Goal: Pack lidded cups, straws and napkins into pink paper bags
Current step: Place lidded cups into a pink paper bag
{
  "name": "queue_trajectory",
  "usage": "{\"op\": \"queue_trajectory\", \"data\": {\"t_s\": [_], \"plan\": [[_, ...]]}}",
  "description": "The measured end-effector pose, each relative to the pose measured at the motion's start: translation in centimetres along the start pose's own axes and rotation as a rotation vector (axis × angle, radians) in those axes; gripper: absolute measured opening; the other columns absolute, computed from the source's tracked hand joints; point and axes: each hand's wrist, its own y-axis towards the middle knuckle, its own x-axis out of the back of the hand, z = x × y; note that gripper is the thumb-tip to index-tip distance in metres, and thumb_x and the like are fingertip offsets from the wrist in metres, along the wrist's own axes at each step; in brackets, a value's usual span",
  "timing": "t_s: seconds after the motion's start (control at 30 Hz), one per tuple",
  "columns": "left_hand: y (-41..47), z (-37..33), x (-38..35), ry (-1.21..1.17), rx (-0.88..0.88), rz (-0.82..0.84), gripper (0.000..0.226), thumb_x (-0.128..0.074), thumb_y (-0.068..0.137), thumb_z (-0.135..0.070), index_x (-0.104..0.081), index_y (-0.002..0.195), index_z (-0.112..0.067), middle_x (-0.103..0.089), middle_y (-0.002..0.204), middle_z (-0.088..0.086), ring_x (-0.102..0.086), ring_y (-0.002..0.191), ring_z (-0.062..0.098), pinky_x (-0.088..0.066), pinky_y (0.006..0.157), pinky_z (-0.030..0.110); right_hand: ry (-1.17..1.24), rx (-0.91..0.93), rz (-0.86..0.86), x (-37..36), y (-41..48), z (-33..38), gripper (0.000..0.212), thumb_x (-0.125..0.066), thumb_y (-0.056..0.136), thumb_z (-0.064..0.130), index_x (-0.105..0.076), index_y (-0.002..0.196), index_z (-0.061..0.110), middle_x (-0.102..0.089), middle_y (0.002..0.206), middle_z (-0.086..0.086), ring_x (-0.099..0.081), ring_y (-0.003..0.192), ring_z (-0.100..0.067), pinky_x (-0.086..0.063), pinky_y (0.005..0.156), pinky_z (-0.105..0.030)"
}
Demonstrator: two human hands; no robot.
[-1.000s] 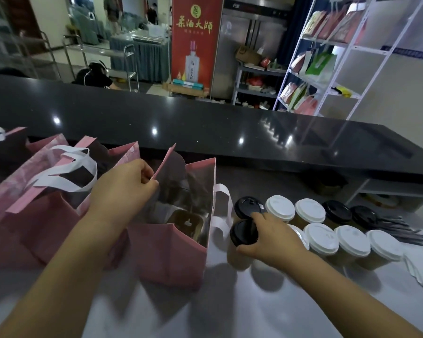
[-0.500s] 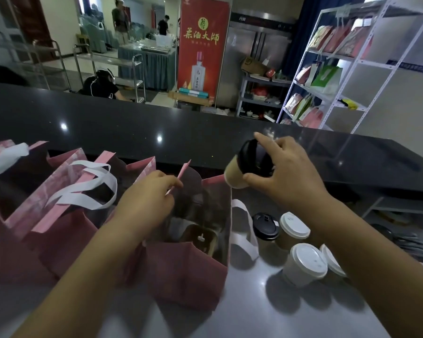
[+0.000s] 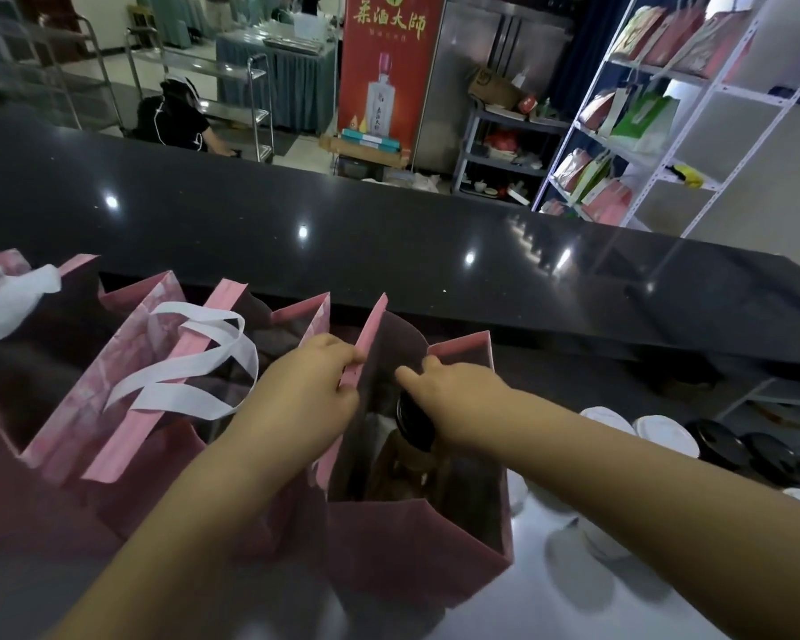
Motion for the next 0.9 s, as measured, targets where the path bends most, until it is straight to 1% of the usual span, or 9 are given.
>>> {"op": "queue_trajectory", "data": {"t_s": [0.1, 0.2, 0.27, 0.33, 0.43, 0.57, 0.7, 0.8, 0.9], "plan": [[0.0, 0.4, 0.0, -0.036, -0.015, 0.021, 0.042, -0.052, 0.084, -0.007, -0.057, 0.125, -0.019, -0.054, 0.121, -0.007, -0.054, 0.1, 0.009, -0.042, 0.083, 0.021, -0.041, 0.013, 0.087, -1.5, 1.5, 0.2, 0.078, -0.076, 0.071, 0.022, -0.027, 0.132, 0.018, -0.045, 0.12, -0.015, -0.058, 0.096, -0.034, -0.047, 0.064, -0.039], [0.0, 1.0, 0.2, -0.039, -0.02, 0.025, 0.042, -0.052, 0.085, -0.007, -0.056, 0.125, -0.018, -0.053, 0.12, -0.007, -0.053, 0.098, 0.008, -0.039, 0.08, 0.019, -0.044, 0.03, 0.115, -2.7, 2.3, 0.0, 0.076, -0.075, 0.072, 0.021, -0.028, 0.132, 0.018, -0.045, 0.122, -0.016, -0.058, 0.098, -0.034, -0.051, 0.07, -0.04], [0.1, 1.3, 0.2, -0.028, -0.015, 0.027, 0.04, -0.052, 0.085, -0.007, -0.057, 0.123, -0.017, -0.053, 0.119, -0.007, -0.053, 0.095, 0.009, -0.039, 0.079, 0.02, -0.034, 0.027, 0.12, -3.4, 2.5, 0.0, 0.075, -0.075, 0.073, 0.022, -0.028, 0.132, 0.019, -0.045, 0.12, -0.016, -0.058, 0.096, -0.033, -0.05, 0.067, -0.039], [0.1, 1.5, 0.2, -0.023, -0.013, 0.038, 0.037, -0.052, 0.085, -0.008, -0.058, 0.121, -0.016, -0.053, 0.118, -0.007, -0.053, 0.093, 0.009, -0.04, 0.077, 0.021, -0.002, 0.03, 0.127, -4.2, 2.6, 0.0, 0.076, -0.074, 0.073, 0.025, -0.028, 0.132, 0.019, -0.044, 0.12, -0.016, -0.058, 0.094, -0.033, -0.046, 0.061, -0.036], [0.2, 1.8, 0.2, -0.021, -0.015, 0.044, 0.036, -0.052, 0.085, -0.01, -0.058, 0.12, -0.017, -0.053, 0.117, -0.007, -0.051, 0.092, 0.007, -0.037, 0.076, 0.02, 0.028, 0.042, 0.122, -4.6, 2.7, -0.2, 0.076, -0.075, 0.072, 0.029, -0.029, 0.132, 0.019, -0.044, 0.119, -0.016, -0.057, 0.091, -0.032, -0.043, 0.059, -0.036], [0.4, 2.1, 0.2, -0.02, -0.024, 0.022, 0.037, -0.052, 0.081, -0.009, -0.06, 0.116, -0.019, -0.051, 0.106, -0.013, -0.046, 0.086, 0.004, -0.034, 0.074, 0.019, -0.045, 0.055, 0.14, -5.2, 3.0, -0.1, 0.079, -0.076, 0.071, 0.025, -0.028, 0.133, 0.019, -0.044, 0.118, -0.017, -0.058, 0.089, -0.034, -0.04, 0.057, -0.037], [0.4, 1.9, -0.2, -0.033, -0.033, 0.034, 0.042, -0.052, 0.081, -0.008, -0.059, 0.121, -0.02, -0.053, 0.115, -0.01, -0.049, 0.09, 0.007, -0.036, 0.078, 0.02, -0.061, 0.042, 0.17, -6.1, 3.4, 0.3, 0.08, -0.068, 0.079, 0.018, -0.02, 0.143, 0.023, -0.038, 0.13, -0.019, -0.057, 0.099, -0.038, -0.046, 0.068, -0.041], [0.0, 1.5, -0.3, -0.061, -0.051, 0.026, 0.043, -0.052, 0.084, -0.008, -0.058, 0.122, -0.026, -0.053, 0.118, -0.013, -0.053, 0.096, 0.006, -0.04, 0.081, 0.021, -0.017, 0.045, 0.172, -6.0, 3.3, 0.0, 0.08, -0.069, 0.079, 0.022, -0.021, 0.143, 0.022, -0.039, 0.13, -0.019, -0.056, 0.102, -0.039, -0.048, 0.074, -0.044], [-0.5, 1.2, -0.1, -0.099, -0.066, 0.004, 0.032, -0.053, 0.088, -0.011, -0.065, 0.108, -0.033, -0.056, 0.111, -0.018, -0.054, 0.092, 0.002, -0.044, 0.079, 0.02, 0.054, 0.035, 0.191, -5.5, 3.1, -0.5, 0.078, -0.071, 0.077, 0.033, -0.027, 0.14, 0.02, -0.043, 0.127, -0.015, -0.055, 0.103, -0.035, -0.046, 0.073, -0.04]]}}
